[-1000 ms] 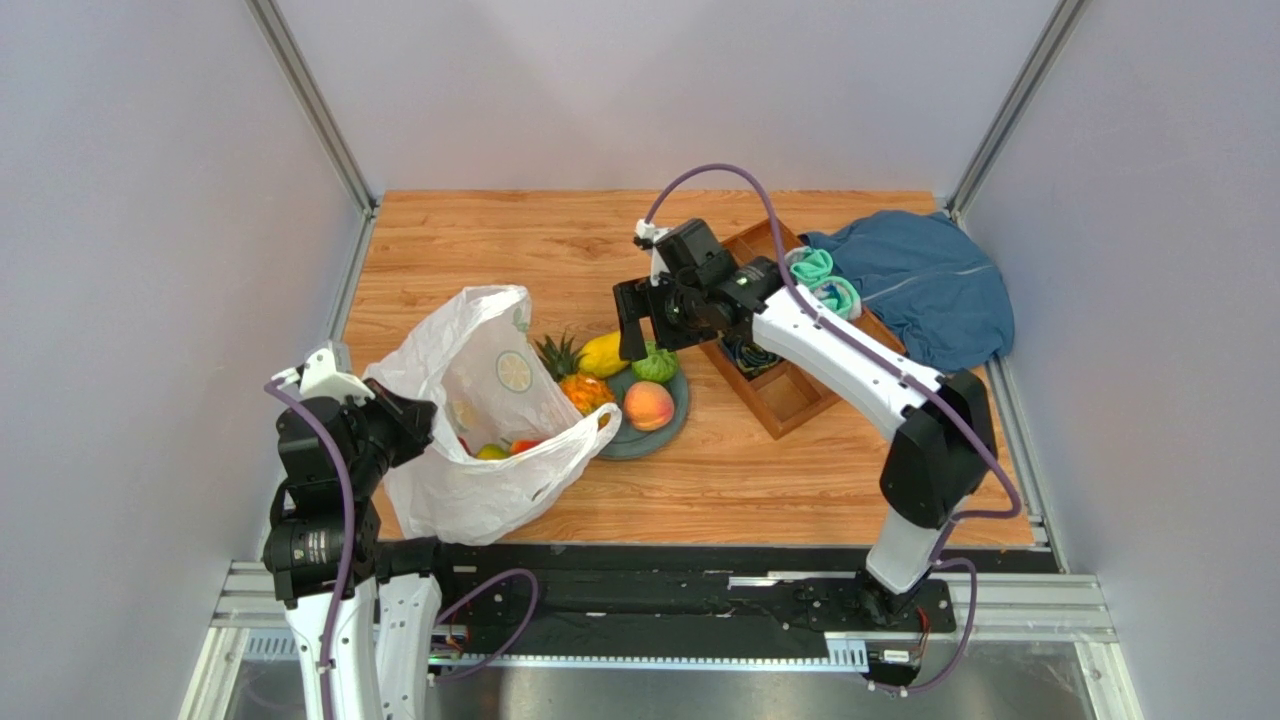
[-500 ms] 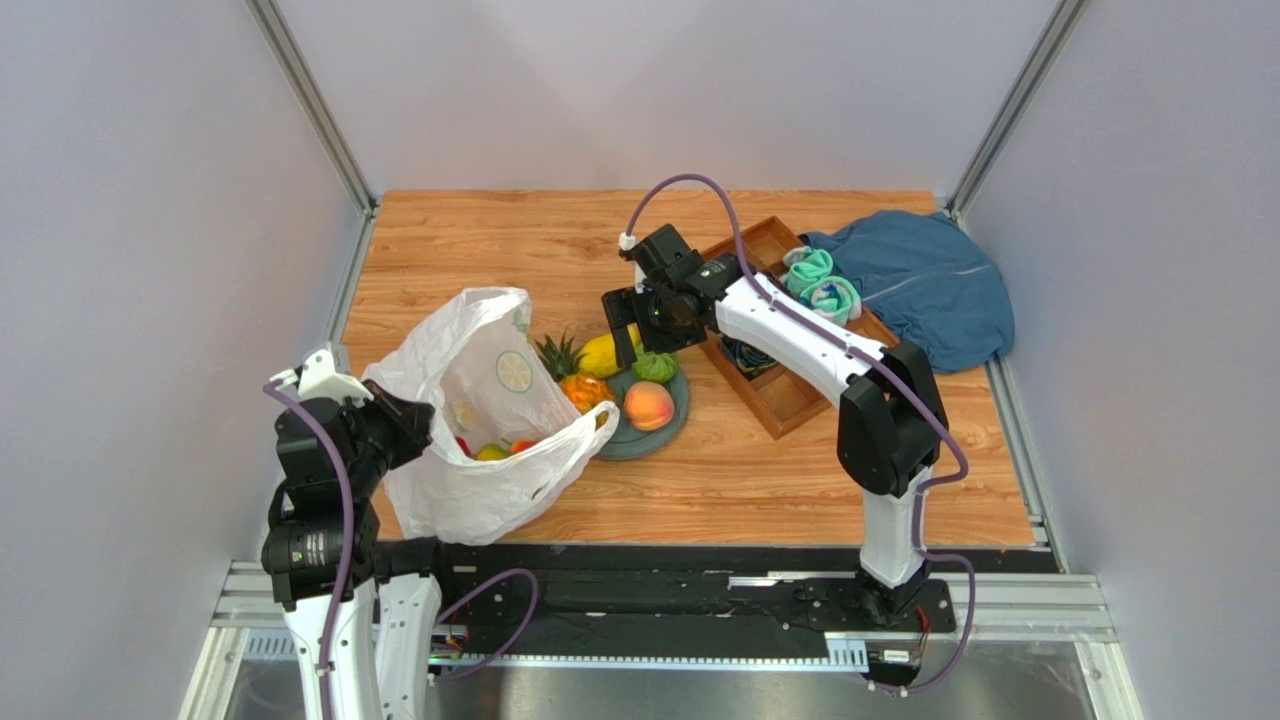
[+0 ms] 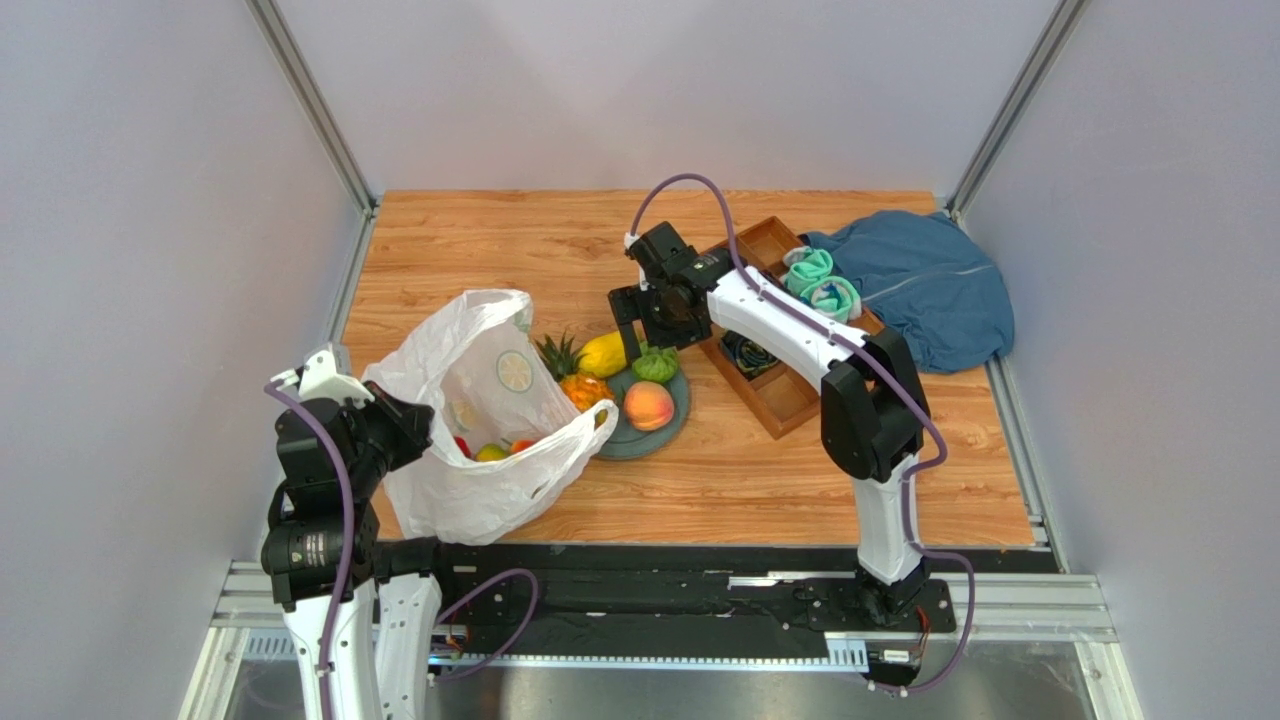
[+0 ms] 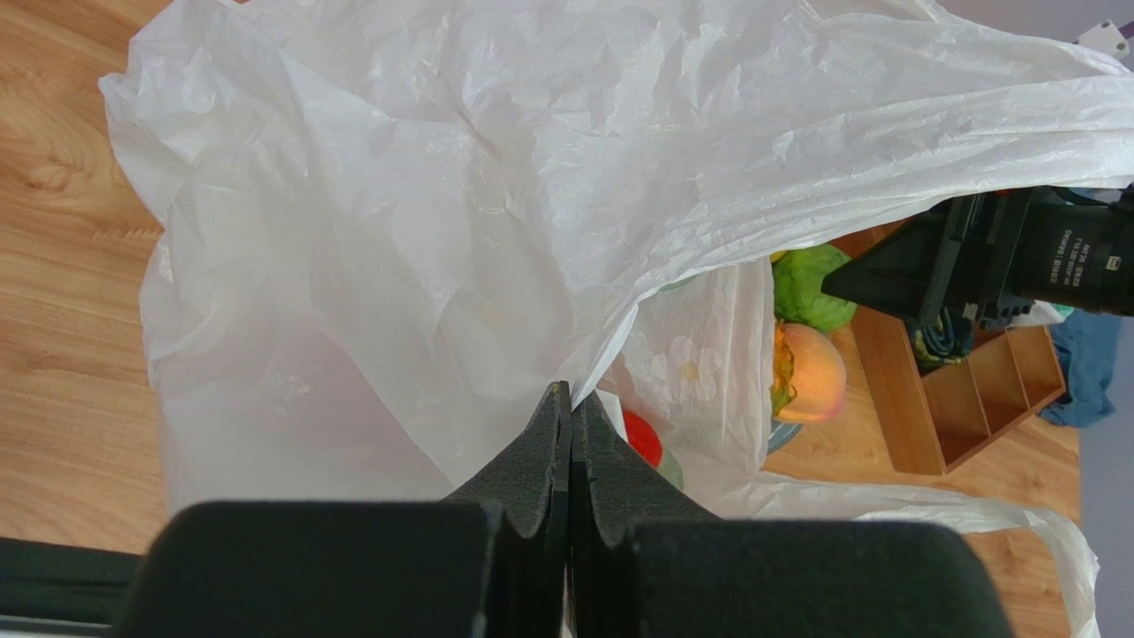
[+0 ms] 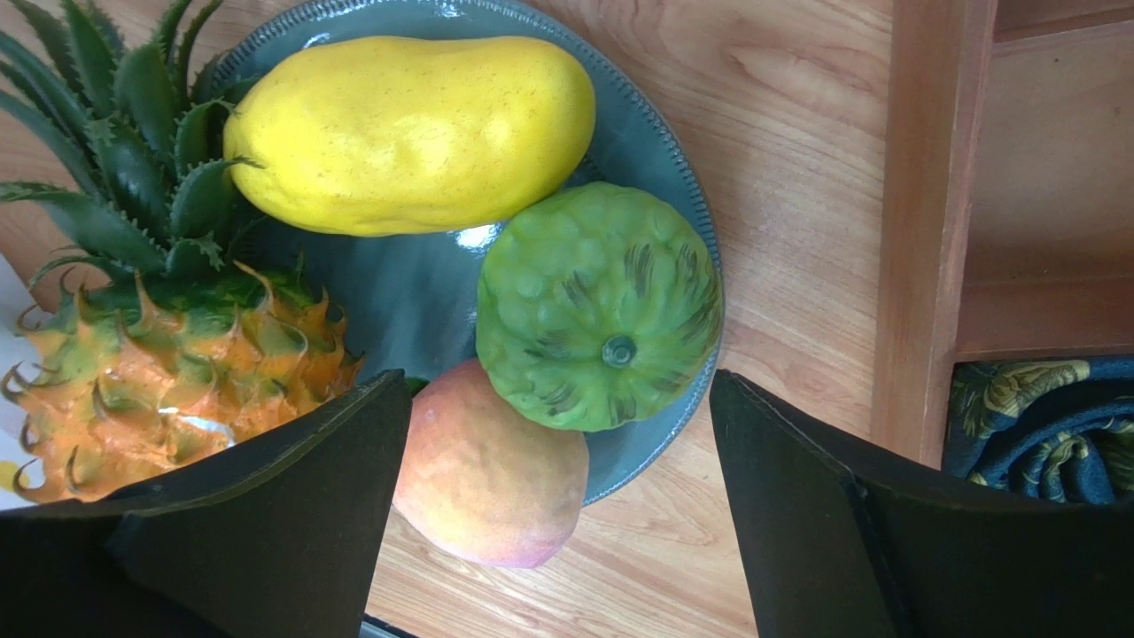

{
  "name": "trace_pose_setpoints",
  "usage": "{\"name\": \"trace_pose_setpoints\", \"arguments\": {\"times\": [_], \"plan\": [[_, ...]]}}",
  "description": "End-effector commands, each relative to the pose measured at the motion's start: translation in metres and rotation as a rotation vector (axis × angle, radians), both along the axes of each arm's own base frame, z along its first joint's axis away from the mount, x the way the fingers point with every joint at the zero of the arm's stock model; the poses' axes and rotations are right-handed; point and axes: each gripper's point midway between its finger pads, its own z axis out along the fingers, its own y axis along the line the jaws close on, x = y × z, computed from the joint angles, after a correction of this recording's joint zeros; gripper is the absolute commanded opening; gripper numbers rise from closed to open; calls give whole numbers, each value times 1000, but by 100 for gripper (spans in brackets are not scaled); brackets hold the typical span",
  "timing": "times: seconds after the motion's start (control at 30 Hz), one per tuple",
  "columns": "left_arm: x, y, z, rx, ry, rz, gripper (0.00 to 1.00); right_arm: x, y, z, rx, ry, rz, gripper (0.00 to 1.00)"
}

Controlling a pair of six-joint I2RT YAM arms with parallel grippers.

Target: Place the fruits into the plastic bag

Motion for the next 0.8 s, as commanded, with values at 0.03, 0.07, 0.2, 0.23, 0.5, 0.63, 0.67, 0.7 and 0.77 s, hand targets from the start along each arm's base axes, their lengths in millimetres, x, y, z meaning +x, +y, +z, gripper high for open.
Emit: {"name": "trace_pose_setpoints", "arguments": {"times": [0.03, 0.07, 0.2, 0.23, 0.5, 0.63, 0.67, 0.7, 0.77], "plan": [[1, 4, 13, 29, -26, 13, 0, 13, 1, 2, -25, -22, 14, 87], [1, 4, 13, 30, -26, 8, 0, 13, 1, 0, -29, -17, 14, 87], [3, 5, 13, 29, -25, 13, 0, 13, 2, -9, -31, 12, 18, 87], [4, 5, 14, 30, -26, 11, 0, 13, 2, -10, -35, 15, 21, 87], [8, 5, 14, 30, -26, 9, 0, 13, 0, -22, -45, 41, 28, 87], [10, 6, 14, 29, -25, 9, 0, 14, 0, -24, -41, 50, 33, 84], [10, 6, 14, 30, -25, 12, 0, 14, -1, -25, -42, 52, 35, 83], [10, 6, 14, 30, -26, 11, 0, 14, 0, -27, -43, 54, 37, 83], [11, 6, 13, 29, -22, 9, 0, 13, -1, -30, -48, 60, 39, 82]]}}
